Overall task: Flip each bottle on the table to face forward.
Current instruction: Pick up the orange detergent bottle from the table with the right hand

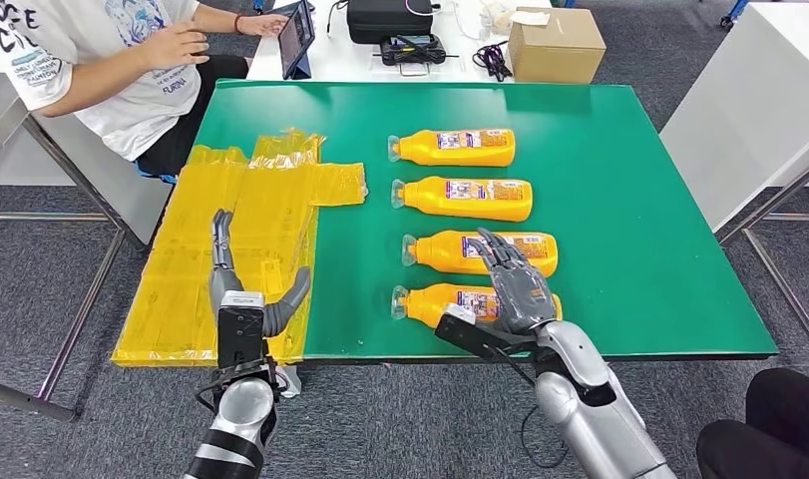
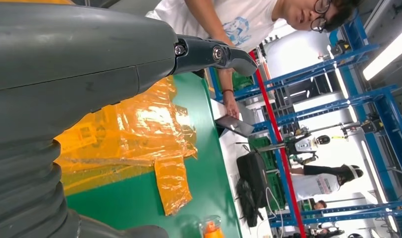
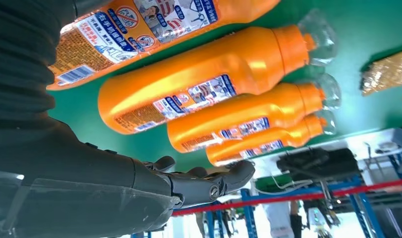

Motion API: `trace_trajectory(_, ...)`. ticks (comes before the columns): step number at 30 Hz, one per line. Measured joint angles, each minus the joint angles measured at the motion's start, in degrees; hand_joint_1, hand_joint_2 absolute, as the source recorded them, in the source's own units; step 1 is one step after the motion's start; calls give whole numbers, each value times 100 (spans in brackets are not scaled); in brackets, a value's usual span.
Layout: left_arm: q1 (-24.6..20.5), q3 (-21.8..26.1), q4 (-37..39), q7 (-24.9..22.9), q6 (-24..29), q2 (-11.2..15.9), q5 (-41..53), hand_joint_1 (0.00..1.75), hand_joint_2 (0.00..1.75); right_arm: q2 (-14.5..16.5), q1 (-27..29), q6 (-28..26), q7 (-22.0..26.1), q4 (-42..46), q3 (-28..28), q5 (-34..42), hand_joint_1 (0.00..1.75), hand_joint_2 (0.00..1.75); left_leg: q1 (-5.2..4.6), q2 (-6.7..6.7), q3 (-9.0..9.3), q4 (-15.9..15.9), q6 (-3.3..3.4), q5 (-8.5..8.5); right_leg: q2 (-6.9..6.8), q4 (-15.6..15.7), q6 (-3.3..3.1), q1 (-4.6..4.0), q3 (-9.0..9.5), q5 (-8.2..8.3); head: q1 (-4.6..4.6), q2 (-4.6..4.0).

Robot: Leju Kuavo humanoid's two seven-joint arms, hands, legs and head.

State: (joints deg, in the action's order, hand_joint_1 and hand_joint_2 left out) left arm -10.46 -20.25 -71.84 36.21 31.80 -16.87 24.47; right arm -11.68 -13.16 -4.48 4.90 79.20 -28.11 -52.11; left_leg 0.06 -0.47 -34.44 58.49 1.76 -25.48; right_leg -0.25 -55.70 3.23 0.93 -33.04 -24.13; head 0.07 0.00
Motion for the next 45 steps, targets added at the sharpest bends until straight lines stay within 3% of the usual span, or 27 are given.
trace_trajectory(10, 0, -3, 0, -27, -2, 2, -8, 0, 175, 95, -158, 38, -93, -338, 0, 91, 0, 175, 1, 1, -2, -1, 0, 0, 0, 0, 0, -1, -3, 0, 1, 0)
trace_trajectory(19, 1, 3, 0, -58, -14, 2, -26, 0, 175, 109, -212, 408, -86, -461, -35, 607, 0, 175, 0, 1, -3, 0, 0, 0, 0, 0, 0, 0, -4, 0, 1, 0)
trace_trajectory(45, -34, 3, 157, 5, -92, 2, -199, 0, 175, -346, -61, 733, -23, -397, -198, 1123, 0, 175, 0, 1, -4, 0, 0, 0, 0, 1, 0, 0, -7, 0, 1, 0)
